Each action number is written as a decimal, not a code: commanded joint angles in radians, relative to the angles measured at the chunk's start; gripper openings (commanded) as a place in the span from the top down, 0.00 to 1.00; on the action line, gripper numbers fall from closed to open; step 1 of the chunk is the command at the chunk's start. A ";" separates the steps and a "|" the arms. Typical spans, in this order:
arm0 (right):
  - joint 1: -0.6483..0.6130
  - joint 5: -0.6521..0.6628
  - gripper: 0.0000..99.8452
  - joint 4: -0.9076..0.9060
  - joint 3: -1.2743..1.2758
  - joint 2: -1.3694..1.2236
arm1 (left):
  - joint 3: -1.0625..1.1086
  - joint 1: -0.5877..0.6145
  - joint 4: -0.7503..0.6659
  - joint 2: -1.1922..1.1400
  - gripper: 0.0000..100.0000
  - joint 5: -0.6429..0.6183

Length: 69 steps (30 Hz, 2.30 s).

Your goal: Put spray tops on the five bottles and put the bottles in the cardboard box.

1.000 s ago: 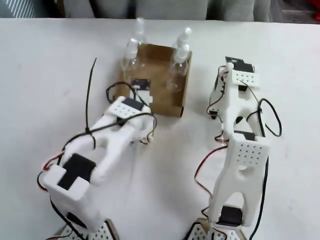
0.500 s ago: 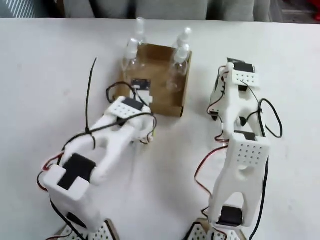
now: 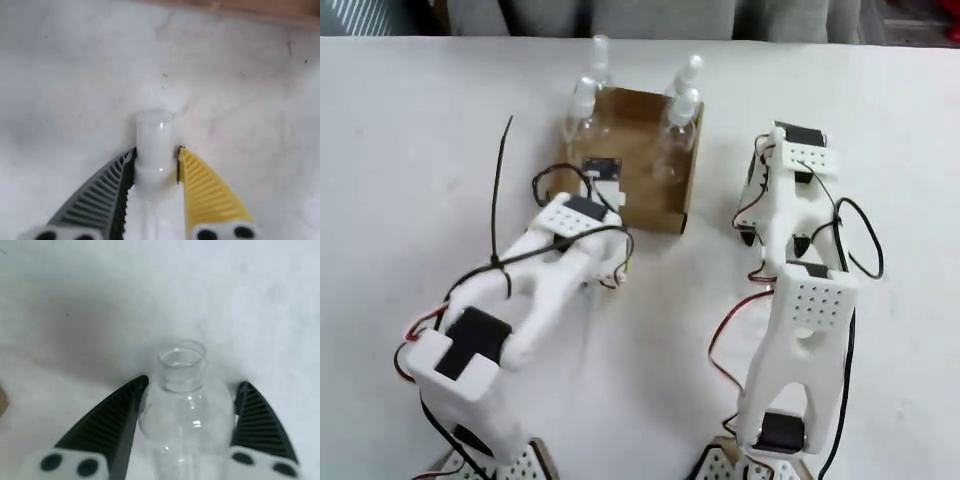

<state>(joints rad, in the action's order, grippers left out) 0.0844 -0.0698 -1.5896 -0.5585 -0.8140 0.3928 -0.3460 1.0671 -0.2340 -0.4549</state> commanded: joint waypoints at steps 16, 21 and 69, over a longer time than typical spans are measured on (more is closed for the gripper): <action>0.002 -0.003 0.98 -0.142 -0.258 0.073 | -0.032 0.019 -0.012 0.016 0.98 0.015; -0.002 -0.003 0.98 -0.142 -0.138 0.280 | -0.032 0.021 -0.014 0.016 0.98 0.015; -0.147 -0.009 0.98 1.168 1.493 1.725 | -0.025 0.025 -0.032 0.016 0.98 0.015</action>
<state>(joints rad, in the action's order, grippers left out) -0.0445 -0.0713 -0.5723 0.8684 0.8124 0.3928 -0.3399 1.0518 -0.2340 -0.4534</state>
